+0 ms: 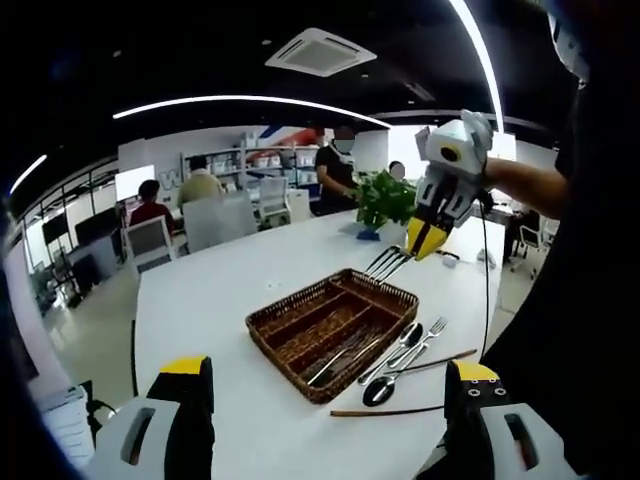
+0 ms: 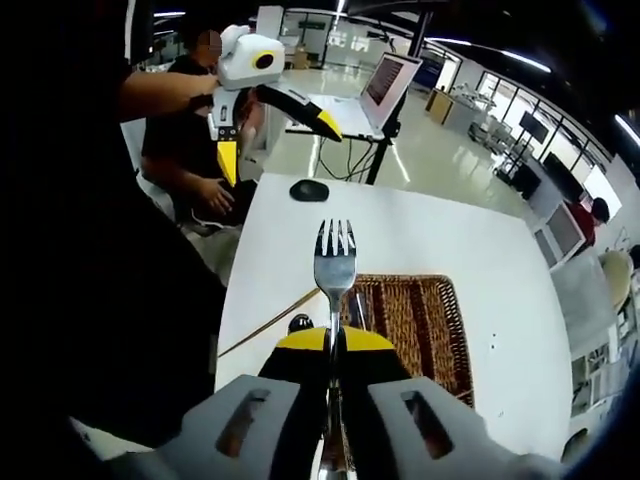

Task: Arrange the knives, forks, and spoons in their matching storage slots by inserting each utensil handle-first until every utensil is classified and aligned in the correct compartment

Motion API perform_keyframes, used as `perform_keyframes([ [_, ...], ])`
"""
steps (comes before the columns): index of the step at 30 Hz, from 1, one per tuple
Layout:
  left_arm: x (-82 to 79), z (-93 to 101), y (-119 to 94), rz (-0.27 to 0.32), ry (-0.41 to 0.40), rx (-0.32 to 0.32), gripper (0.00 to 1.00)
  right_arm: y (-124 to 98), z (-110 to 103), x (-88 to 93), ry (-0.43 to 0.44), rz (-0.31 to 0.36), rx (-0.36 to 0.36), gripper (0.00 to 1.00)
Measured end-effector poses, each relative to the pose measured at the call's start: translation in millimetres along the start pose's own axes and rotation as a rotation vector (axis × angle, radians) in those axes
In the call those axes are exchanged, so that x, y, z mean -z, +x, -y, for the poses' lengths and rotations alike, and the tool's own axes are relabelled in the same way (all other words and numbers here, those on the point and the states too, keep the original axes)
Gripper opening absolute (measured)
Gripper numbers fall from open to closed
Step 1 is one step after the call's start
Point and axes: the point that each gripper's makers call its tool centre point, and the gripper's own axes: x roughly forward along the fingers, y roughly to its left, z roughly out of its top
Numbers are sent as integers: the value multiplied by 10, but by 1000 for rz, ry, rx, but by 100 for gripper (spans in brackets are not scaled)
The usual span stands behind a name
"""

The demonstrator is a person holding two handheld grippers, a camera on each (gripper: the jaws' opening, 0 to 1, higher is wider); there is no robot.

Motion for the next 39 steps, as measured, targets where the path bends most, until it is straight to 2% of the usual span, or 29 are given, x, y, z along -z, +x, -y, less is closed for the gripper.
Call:
perform_keyframes([
  [2, -44, -19, 1, 4, 0, -3, 100, 12, 41, -12, -31, 4, -8, 0],
  [7, -109, -69, -5, 20, 10, -24, 100, 29, 127, -16, -37, -2, -13, 0],
  [11, -94, -98, -4, 17, 9, -42, 100, 31, 215, -12, -35, -1, -8, 0],
  [17, -95, -62, -4, 18, -7, -38, 100, 63, 341, 14, -45, -14, 0, 0],
  [24, -153, -84, 3, 46, -24, -53, 100, 111, 455, 19, -48, -1, 5, 0],
  [39, -260, -132, -2, 54, -15, -70, 100, 268, 738, 36, -57, -4, 24, 0],
])
